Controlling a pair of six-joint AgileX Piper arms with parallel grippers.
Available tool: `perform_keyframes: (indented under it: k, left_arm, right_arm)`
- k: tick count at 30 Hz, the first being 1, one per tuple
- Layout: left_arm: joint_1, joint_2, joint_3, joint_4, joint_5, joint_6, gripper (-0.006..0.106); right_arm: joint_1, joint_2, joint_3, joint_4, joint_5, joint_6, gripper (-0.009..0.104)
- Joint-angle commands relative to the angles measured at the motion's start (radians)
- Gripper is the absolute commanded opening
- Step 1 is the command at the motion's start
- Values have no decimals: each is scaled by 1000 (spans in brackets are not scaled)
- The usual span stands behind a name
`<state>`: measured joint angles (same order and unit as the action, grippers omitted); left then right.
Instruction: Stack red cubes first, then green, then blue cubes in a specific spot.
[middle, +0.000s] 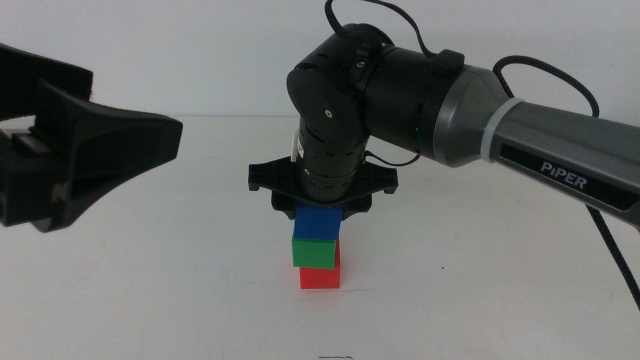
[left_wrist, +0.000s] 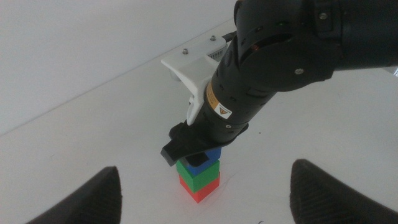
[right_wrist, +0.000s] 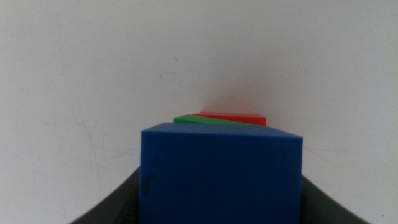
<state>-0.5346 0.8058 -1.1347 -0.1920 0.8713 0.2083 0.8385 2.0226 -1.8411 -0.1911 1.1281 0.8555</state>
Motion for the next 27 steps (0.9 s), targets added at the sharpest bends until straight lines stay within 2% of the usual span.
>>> perform_keyframes:
  k: [1, 7, 11, 12, 21, 27]
  left_arm:
    - [-1, -3, -24, -11, -67, -2, 91]
    - [-1, -3, -24, -11, -67, -2, 91]
    - [-1, -3, -24, -11, -67, -2, 91]
    - [-1, -3, -24, -11, -67, -2, 91]
    - [-1, -3, -24, -11, -67, -2, 91]
    - [-1, -3, -24, -11, -67, -2, 91]
  right_arm:
    - [-2, -50, -33, -32, -19, -5, 4]
    - [-2, -32, -33, -32, -15, -5, 13]
    - [-2, -32, -33, -32, -15, -5, 26]
    - [-2, -32, -33, -32, -14, -6, 54]
    - [-2, -34, -42, -26, -3, -14, 72]
    - [-2, -34, -129, -28, 88, -35, 73]
